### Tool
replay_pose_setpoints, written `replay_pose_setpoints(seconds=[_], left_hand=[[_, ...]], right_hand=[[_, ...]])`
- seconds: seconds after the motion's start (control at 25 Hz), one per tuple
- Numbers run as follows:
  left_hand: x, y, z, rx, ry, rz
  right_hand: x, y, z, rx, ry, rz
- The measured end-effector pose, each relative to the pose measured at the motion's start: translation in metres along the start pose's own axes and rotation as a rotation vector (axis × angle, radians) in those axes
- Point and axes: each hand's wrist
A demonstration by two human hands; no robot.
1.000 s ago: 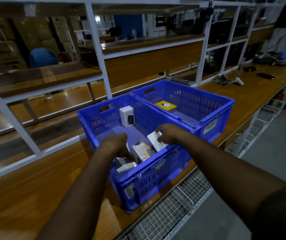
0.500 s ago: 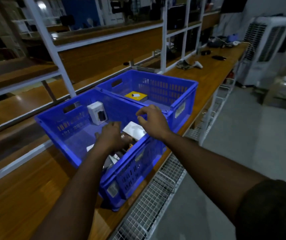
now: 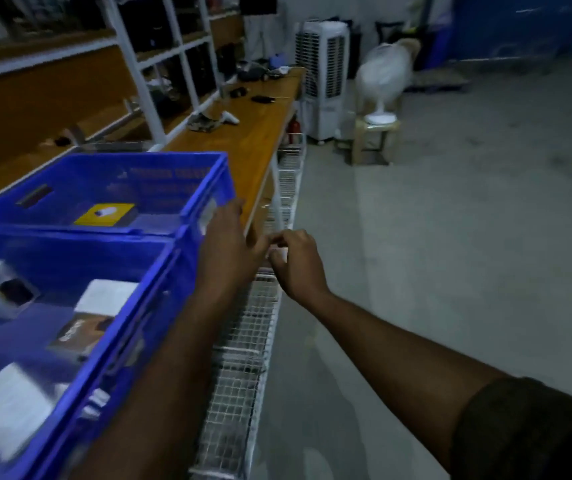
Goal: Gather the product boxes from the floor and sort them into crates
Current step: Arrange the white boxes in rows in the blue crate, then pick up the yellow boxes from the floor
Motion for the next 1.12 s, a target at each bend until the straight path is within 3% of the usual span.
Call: replay_pose_setpoints(seconds=[0.36,0.6,0.84,1.12], left_hand=[[-0.132,-0.072,0.229,0.739,-0.090,0.176],[-0.223,-0.142,0.328,1.122,-0.022,0.355],[-0.307,-0.206,0.409,1.339,0.031,0.495],[-0.435,-0.247,0.475,1.394,-0.101,0.745]], right_hand=[[-0.185,-0.140,-0.168,-0.257,-0.132,0.647],[-0.269,-0.274,-0.285,-0.399,-0.216,1.049],[-0.310,-0.386,-0.362,-0.640,-0.212,1.266],[-0.336,-0.440,-0.429,-0.914,-0.215,1.398]])
Point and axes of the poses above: each hand's wrist, its own y-axis towards the middle knuckle, its own z-axis out of the palm, x = y × z, and after that the axes turned 4 degrees about y, right-handed
